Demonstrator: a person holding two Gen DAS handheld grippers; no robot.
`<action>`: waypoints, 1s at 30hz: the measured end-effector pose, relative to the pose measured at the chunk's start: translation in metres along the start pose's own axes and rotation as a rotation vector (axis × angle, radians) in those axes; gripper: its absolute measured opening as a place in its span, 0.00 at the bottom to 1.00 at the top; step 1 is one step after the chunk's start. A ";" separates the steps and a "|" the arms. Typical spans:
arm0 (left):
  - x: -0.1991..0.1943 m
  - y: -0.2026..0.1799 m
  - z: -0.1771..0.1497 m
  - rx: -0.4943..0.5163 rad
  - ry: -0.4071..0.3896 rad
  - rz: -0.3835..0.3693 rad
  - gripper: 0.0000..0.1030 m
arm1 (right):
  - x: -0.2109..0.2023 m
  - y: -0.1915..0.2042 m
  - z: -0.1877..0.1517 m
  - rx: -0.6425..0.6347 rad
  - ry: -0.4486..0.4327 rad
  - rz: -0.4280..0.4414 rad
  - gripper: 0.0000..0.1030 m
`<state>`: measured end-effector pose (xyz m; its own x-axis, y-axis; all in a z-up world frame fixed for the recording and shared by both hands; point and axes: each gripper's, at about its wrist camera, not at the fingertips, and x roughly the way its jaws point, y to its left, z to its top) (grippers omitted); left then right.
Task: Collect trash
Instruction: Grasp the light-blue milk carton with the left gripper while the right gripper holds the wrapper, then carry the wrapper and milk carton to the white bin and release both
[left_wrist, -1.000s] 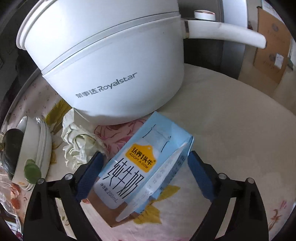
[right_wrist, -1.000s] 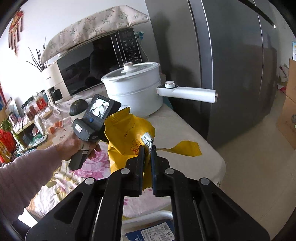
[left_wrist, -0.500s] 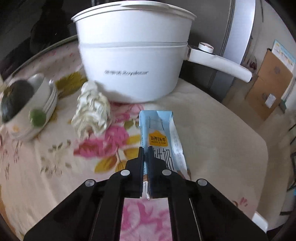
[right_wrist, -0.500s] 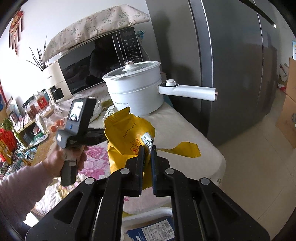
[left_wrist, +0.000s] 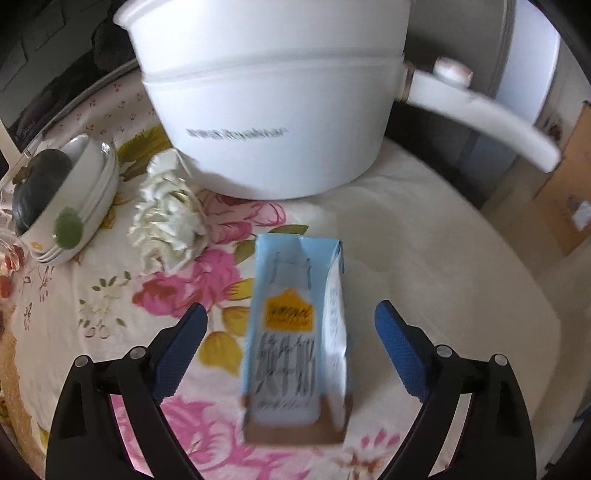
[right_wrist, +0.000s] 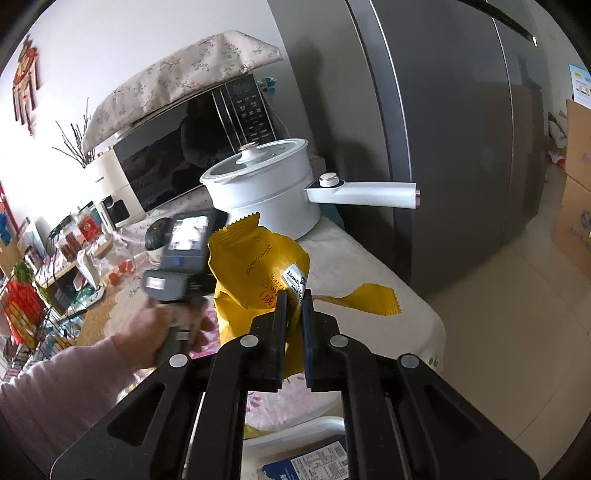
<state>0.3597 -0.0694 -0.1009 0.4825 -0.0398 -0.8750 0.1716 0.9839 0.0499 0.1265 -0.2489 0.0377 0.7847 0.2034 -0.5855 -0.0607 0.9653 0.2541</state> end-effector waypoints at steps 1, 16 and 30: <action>0.004 -0.004 -0.001 -0.001 0.005 0.020 0.64 | 0.000 -0.001 0.001 0.002 0.000 0.001 0.06; -0.126 0.037 -0.073 -0.263 -0.226 -0.202 0.55 | -0.024 0.007 0.001 0.002 -0.040 0.060 0.06; -0.243 0.055 -0.197 -0.387 -0.373 -0.407 0.55 | -0.059 0.023 -0.050 -0.103 -0.026 0.004 0.07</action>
<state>0.0825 0.0283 0.0195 0.7206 -0.4093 -0.5596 0.1154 0.8666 -0.4854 0.0477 -0.2310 0.0400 0.8000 0.2040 -0.5643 -0.1257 0.9765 0.1749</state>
